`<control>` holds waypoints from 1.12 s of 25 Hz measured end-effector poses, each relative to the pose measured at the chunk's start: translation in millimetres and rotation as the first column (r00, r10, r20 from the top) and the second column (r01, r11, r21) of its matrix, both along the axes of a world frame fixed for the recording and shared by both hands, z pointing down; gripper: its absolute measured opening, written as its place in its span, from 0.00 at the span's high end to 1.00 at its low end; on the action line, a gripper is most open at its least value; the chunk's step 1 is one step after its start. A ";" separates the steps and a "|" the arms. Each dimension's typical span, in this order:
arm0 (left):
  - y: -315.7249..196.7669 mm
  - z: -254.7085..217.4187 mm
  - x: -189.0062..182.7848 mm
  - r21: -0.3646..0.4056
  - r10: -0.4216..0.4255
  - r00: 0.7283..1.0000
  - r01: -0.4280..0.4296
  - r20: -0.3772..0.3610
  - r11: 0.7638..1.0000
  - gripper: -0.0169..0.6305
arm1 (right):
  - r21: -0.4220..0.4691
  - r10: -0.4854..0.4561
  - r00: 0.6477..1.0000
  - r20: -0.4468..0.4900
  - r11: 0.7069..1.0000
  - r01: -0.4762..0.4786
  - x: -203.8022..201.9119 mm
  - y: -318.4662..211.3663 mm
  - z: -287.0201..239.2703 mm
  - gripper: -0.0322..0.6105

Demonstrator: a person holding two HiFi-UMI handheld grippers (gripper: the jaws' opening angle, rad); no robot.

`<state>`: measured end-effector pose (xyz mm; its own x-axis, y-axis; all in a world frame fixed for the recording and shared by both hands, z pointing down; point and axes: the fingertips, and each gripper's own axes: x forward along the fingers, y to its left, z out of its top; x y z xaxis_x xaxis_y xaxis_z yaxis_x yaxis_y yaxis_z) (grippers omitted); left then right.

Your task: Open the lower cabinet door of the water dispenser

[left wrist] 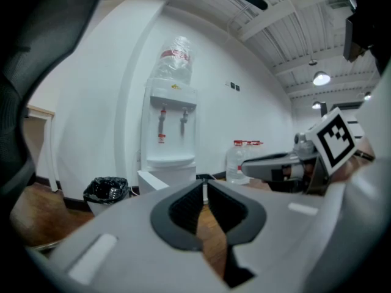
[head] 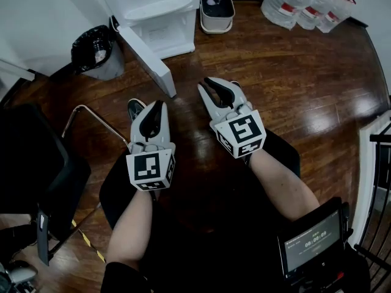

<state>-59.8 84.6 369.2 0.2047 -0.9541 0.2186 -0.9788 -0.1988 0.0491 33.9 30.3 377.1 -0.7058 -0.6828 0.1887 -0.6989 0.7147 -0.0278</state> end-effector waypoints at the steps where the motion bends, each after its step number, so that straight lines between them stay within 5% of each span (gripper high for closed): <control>1: -0.5 -1.0 -2.0 0.000 -0.003 1.000 0.003 0.005 1.000 0.91 | 0.000 -0.001 1.000 0.002 1.000 0.001 -2.3 -0.7 0.0 0.85; 28: 0.2 3.5 1.7 0.008 -0.014 1.000 0.014 0.013 1.000 0.91 | 0.011 0.010 1.000 0.005 1.000 -0.010 4.5 -1.0 -4.6 0.89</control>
